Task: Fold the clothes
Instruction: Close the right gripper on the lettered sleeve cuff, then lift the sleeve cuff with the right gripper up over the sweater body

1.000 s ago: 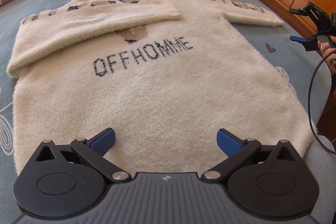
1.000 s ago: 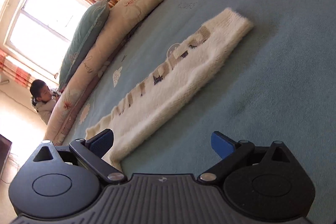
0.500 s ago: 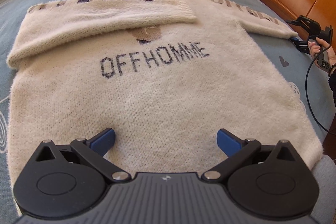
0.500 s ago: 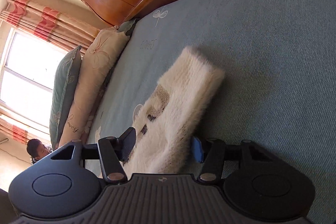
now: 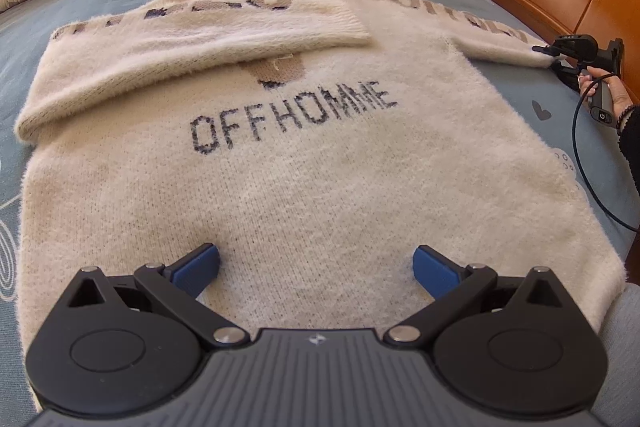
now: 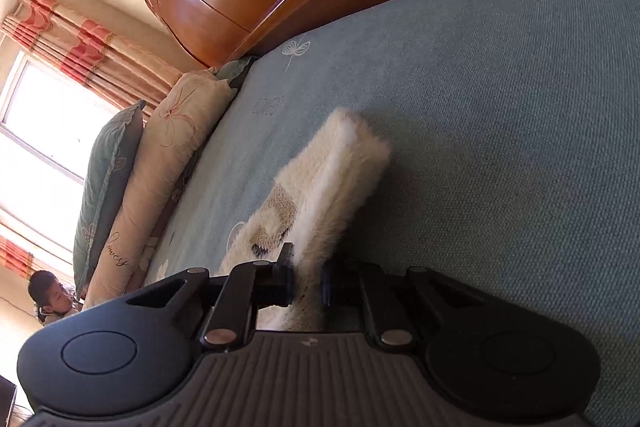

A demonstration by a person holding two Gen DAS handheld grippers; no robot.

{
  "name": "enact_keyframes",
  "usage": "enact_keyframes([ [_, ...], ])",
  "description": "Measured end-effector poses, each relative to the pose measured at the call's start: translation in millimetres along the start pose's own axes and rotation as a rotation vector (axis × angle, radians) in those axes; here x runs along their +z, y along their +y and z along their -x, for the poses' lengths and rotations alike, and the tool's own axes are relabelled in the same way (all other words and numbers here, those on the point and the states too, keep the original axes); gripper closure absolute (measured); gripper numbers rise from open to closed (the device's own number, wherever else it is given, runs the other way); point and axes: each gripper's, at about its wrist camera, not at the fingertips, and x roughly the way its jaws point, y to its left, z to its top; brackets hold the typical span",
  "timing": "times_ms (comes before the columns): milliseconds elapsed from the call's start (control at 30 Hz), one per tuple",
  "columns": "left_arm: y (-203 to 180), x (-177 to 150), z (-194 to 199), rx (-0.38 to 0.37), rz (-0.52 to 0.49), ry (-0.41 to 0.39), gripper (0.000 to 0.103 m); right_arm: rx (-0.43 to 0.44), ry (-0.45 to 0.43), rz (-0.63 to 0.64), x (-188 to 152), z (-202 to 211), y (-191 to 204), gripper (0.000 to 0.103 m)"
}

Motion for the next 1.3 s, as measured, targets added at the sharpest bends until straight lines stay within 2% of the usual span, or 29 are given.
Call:
enact_keyframes([
  [167, 0, 1, 1, -0.001, -0.003, 0.002, 0.001, -0.046, -0.003, 0.053, 1, 5, 22, 0.090],
  [267, 2, -1, 3, -0.001, -0.005, -0.005, 0.001, -0.048, -0.014, 0.128, 3, 14, 51, 0.090],
  [433, 2, -4, 9, 0.015, -0.023, -0.013, 0.001, -0.123, 0.006, 0.370, -8, 26, 121, 0.090],
  [533, 4, -8, 14, 0.016, -0.025, -0.024, 0.001, -0.186, 0.027, 0.553, -28, 25, 163, 0.090],
  [667, 13, -14, 24, 0.005, -0.001, -0.048, 0.001, -0.218, 0.064, 0.746, -64, 23, 213, 0.090],
  [1000, 37, -23, 45, 0.009, 0.043, -0.098, 0.001, -0.211, 0.127, 1.011, -152, 3, 302, 0.090],
  [1133, 32, -12, 42, -0.006, -0.023, -0.090, 0.001, -0.211, 0.152, 1.071, -179, -2, 326, 0.090],
  [1300, 10, 21, 33, -0.042, -0.222, -0.120, 0.001, -0.223, 0.169, 1.119, -201, -7, 350, 0.090],
])
